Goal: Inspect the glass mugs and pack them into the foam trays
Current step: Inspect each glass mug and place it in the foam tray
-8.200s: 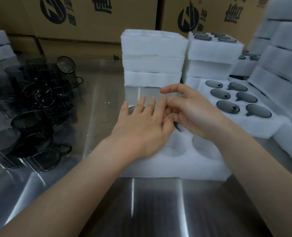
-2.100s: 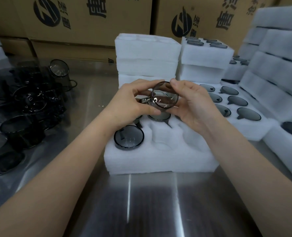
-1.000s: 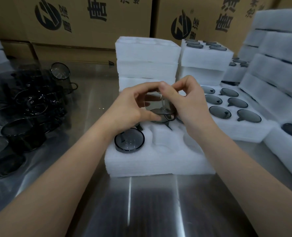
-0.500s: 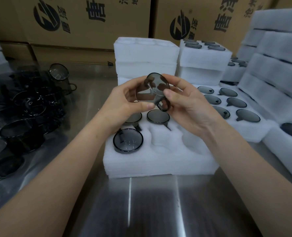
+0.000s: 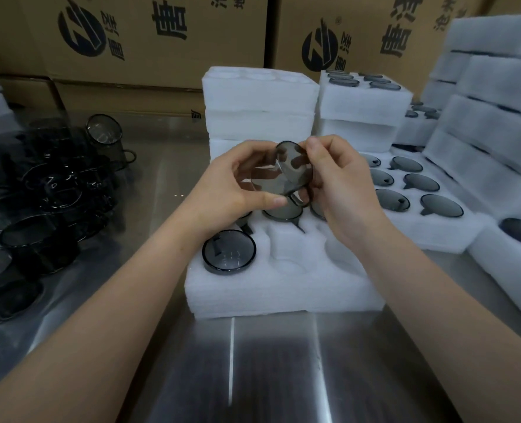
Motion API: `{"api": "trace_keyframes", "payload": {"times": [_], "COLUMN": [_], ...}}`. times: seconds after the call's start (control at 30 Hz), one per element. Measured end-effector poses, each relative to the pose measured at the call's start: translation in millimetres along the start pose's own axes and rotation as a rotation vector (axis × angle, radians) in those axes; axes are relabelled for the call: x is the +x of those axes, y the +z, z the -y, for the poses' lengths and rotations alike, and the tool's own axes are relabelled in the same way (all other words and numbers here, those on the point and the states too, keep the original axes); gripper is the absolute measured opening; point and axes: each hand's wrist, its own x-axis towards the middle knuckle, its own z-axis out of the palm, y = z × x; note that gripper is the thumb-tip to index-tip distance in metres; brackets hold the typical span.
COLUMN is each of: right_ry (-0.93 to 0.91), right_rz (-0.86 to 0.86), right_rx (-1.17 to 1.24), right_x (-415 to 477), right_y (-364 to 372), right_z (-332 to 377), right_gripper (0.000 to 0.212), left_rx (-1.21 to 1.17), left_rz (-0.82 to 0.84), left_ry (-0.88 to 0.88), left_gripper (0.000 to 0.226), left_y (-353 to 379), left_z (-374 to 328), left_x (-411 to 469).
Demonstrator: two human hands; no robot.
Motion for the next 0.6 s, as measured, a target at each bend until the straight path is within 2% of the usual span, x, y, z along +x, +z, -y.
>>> {"api": "trace_keyframes", "payload": {"times": [0.07, 0.17, 0.3, 0.47, 0.6], "right_ry": [0.039, 0.068, 0.071, 0.119, 0.121], "right_rz": [0.024, 0.075, 0.199, 0.236, 0.338], "right_rx": [0.066, -0.071, -0.132, 0.048, 0.174], "right_x": [0.4, 0.3, -3.4, -2.2, -1.9], "right_y": [-0.4, -1.8, -1.0, -1.7, -5.4], "right_z": [1.6, 0.1, 1.3, 1.7, 1.9], "right_gripper": [0.017, 0.027, 0.036, 0.036, 0.023], "left_rx": [-0.074, -0.189, -0.157, -0.125, -0.141], "left_rz": [-0.055, -0.110, -0.099, -0.157, -0.148], "left_ry": [0.013, 0.017, 0.022, 0.016, -0.009], "left_gripper": [0.061, 0.055, 0.055, 0.056, 0.056], "left_y": [-2.2, -4.8, -5.6, -2.6, -1.2], "left_z": [-0.3, -0.4, 1.3, -0.7, -3.2], "left_x": [-0.1, -0.9, -0.1, 0.9, 0.2]}}
